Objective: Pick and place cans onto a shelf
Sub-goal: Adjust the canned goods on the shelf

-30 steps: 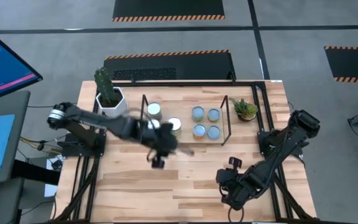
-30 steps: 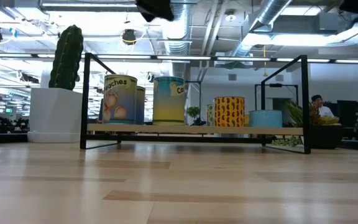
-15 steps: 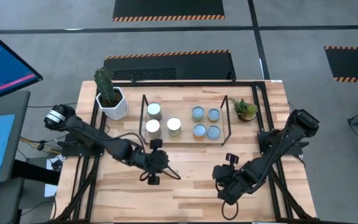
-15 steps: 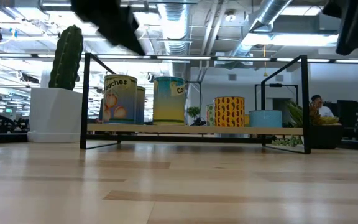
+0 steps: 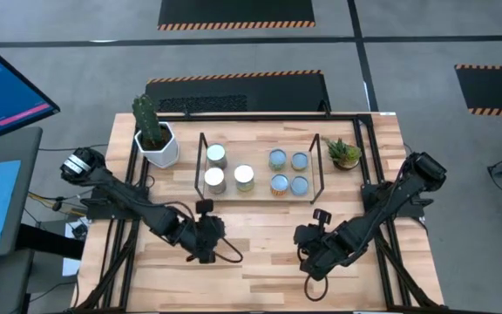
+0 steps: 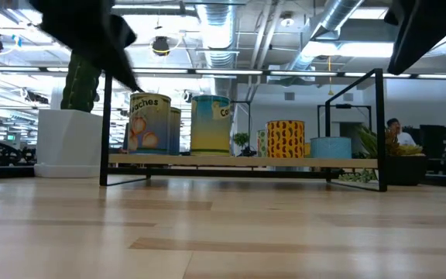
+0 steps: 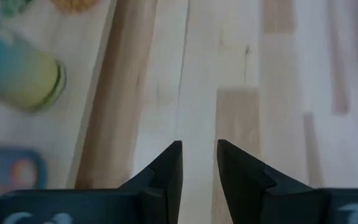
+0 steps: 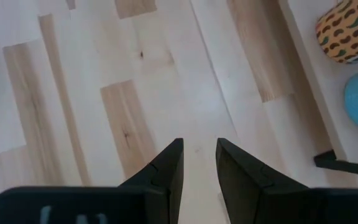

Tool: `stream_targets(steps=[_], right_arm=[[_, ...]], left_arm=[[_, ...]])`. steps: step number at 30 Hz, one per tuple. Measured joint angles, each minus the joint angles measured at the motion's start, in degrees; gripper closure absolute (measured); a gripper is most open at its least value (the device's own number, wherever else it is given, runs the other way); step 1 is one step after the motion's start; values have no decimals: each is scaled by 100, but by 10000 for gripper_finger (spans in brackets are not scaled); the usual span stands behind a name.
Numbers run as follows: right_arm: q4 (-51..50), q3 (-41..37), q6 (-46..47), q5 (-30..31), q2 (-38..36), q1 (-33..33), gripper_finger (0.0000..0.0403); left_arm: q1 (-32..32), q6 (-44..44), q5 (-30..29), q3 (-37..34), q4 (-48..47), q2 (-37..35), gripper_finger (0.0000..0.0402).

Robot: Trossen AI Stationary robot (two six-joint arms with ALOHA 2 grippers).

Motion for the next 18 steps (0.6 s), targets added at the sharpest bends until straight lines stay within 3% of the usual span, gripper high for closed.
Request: stream_targets(steps=[6, 12, 18], right_arm=[[-5, 0, -472, 244, 0, -125, 285], [-205, 0, -508, 1190, 0, -372, 285], [-391, 0, -995, 1401, 0, -805, 285]], left_arm=[[-214, -608, -631, 0, -803, 0, 313], [-368, -868, -1074, 0, -1053, 0, 313], [-377, -912, -1181, 0, -1338, 3, 313]])
